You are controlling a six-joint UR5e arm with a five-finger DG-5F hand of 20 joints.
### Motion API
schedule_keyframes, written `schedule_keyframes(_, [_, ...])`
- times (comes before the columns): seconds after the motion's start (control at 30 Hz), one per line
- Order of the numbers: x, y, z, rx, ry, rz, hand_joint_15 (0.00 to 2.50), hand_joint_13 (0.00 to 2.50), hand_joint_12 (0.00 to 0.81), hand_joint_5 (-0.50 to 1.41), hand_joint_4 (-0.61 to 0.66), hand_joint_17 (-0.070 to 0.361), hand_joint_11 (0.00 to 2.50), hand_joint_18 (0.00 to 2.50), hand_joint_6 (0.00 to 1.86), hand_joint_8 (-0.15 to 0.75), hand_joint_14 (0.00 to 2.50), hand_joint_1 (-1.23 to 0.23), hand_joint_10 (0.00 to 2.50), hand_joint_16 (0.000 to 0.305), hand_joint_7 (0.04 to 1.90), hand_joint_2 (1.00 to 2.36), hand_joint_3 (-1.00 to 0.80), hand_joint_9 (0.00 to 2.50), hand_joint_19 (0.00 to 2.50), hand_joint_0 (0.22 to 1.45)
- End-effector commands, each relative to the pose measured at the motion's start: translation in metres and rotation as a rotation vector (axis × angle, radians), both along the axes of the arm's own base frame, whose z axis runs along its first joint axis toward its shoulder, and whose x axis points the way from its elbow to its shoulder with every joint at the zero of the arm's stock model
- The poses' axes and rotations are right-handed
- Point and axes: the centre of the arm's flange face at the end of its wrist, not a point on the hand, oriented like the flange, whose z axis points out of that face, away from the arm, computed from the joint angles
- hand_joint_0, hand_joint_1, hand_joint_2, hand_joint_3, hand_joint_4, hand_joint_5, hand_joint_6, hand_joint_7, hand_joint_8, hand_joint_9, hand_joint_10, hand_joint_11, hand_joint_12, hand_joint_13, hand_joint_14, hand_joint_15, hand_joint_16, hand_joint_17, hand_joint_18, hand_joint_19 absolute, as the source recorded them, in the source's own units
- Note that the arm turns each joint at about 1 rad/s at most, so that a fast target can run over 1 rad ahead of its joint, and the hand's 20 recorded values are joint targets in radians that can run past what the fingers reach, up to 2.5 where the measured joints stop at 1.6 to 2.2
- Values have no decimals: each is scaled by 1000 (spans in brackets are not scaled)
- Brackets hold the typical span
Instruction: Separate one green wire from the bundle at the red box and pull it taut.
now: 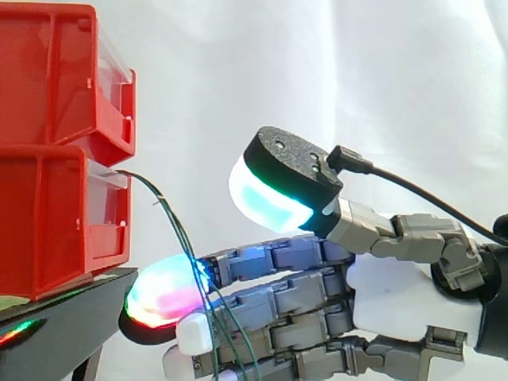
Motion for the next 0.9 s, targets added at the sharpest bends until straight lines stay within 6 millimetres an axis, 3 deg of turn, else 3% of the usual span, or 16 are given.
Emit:
schedule_keyframes(0.0, [0, 4, -1, 9, 3, 6, 230, 506, 406, -149, 279, 121, 442, 516, 503, 281, 8, -584, 12, 54, 807, 1000, -500, 845, 374, 511])
schedule_keyframes(0.87, [5, 12, 10, 167, -47, 43, 265, 612, 382, -99, 319, 110, 464, 607, 504, 272, 10, -602, 16, 49, 972, 1006, -425, 943, 407, 573])
